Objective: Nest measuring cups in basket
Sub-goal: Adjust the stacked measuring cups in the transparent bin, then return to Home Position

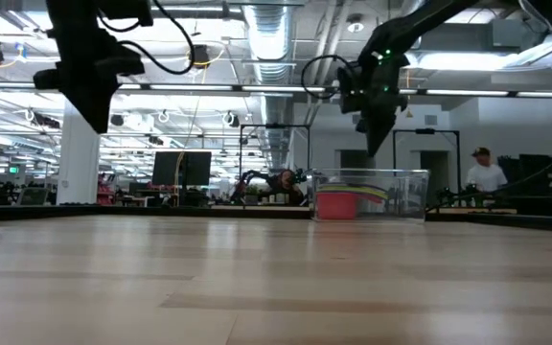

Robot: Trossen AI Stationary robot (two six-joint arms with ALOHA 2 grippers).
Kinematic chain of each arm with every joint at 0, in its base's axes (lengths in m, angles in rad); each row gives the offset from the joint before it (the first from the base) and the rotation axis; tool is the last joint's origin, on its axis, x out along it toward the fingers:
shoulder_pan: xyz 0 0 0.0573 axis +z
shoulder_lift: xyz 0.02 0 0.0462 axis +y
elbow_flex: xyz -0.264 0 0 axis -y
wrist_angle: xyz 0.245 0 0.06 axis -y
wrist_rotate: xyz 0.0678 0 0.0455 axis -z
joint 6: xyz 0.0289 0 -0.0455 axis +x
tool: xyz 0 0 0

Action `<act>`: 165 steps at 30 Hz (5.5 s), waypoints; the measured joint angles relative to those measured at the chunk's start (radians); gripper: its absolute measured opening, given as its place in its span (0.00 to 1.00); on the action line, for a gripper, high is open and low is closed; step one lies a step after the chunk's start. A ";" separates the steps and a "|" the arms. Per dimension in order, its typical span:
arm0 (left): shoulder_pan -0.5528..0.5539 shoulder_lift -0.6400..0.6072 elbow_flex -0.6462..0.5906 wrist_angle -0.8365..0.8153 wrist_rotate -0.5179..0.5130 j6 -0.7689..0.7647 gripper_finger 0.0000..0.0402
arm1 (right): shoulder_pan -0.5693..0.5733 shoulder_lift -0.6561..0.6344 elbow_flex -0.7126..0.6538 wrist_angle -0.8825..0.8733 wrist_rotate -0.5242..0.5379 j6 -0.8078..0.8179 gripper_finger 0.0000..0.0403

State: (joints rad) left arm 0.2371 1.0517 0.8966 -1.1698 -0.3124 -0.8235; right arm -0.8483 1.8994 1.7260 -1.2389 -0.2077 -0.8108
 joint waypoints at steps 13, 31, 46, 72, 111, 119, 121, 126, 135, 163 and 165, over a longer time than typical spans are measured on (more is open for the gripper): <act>-0.036 -0.012 -0.003 0.072 -0.017 -0.011 0.00 | 0.081 0.136 0.003 -0.097 0.014 0.000 0.01; -0.036 -0.011 -0.003 0.071 -0.028 0.026 0.00 | 0.148 0.168 0.003 -0.086 0.023 0.111 0.00; -0.040 -0.011 -0.003 0.072 -0.034 0.012 0.00 | 0.161 0.186 0.001 -0.058 0.035 0.190 0.00; -0.153 -0.011 -0.003 0.074 -0.069 -0.079 0.00 | 0.111 0.183 0.003 -0.019 0.095 0.243 0.00; -0.153 -0.011 -0.002 0.074 -0.094 -0.091 0.00 | 0.098 0.184 0.003 0.103 0.120 0.200 0.00; -0.153 -0.011 -0.002 0.074 -0.094 -0.106 0.00 | 0.079 0.184 0.003 0.148 0.184 0.235 0.00; -0.153 -0.011 -0.002 0.074 -0.094 -0.107 0.00 | 0.079 0.184 0.003 0.139 0.185 0.237 0.00; -0.153 -0.011 -0.002 0.074 -0.094 -0.107 0.00 | 0.092 0.184 0.003 0.074 0.181 0.243 0.00; -0.153 -0.011 -0.002 0.080 -0.095 -0.105 0.00 | 0.124 0.183 0.147 -0.141 0.182 0.304 0.01; -0.153 -0.011 -0.002 0.204 -0.114 0.070 0.00 | 0.145 -0.305 -0.553 0.231 -0.030 0.466 0.01; -0.152 -0.011 -0.002 0.204 -0.114 0.071 0.00 | 0.128 -0.304 -0.588 0.273 -0.015 0.462 0.01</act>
State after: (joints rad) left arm 0.0846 1.0409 0.8944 -0.9661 -0.4259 -0.7530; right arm -0.7205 1.5959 1.1384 -0.9657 -0.2231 -0.3485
